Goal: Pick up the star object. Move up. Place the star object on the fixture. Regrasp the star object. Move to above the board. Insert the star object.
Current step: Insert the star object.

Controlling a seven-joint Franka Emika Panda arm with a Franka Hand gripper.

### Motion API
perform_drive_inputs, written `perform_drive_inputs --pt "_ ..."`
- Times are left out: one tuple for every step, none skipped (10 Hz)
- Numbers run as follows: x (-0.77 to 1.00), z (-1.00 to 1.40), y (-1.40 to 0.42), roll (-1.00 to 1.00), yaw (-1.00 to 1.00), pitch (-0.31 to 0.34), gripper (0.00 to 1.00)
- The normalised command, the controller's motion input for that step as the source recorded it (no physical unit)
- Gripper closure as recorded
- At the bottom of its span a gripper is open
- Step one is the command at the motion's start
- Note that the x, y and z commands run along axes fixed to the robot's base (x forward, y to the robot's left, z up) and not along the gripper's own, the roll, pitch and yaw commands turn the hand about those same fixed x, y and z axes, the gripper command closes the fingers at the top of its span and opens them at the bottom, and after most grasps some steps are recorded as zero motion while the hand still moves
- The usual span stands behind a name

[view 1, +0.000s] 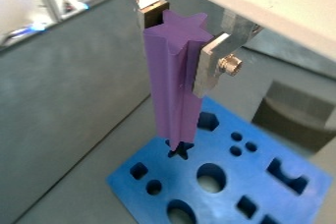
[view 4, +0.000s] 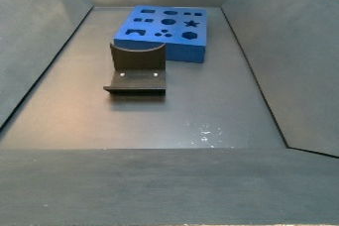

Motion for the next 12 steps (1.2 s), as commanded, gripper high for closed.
perform_drive_inputs --pt "-0.22 -1.0 0.17 -0.06 -0.93 0.0 1.0" --pt "-0.07 -0.73 0.03 0.0 -0.95 -0.083 1.0" --pt "0.08 -0.46 0.17 -0.27 -0.58 -0.15 1.0" --pt "0.11 -0.33 0.4 -0.38 -0.28 -0.096 1.0" --pt "0.09 -0.39 0.33 -0.34 -0.38 -0.04 1.0" --pt "0.15 -0.36 0.17 -0.28 -0.57 -0.024 1.0" --pt "0.04 -0.29 0.26 -0.29 -0.48 -0.021 1.0" --pt "0.0 -0.27 0.28 -0.29 -0.45 -0.024 1.0" --pt "0.0 -0.23 0.27 -0.2 -0.52 0.0 1.0" --pt "-0.02 -0.25 0.33 -0.14 -0.51 0.0 1.0" --pt "-0.09 -0.31 0.3 -0.16 -0.5 0.0 1.0" --pt "-0.17 -0.36 0.21 -0.21 -0.52 -0.026 1.0"
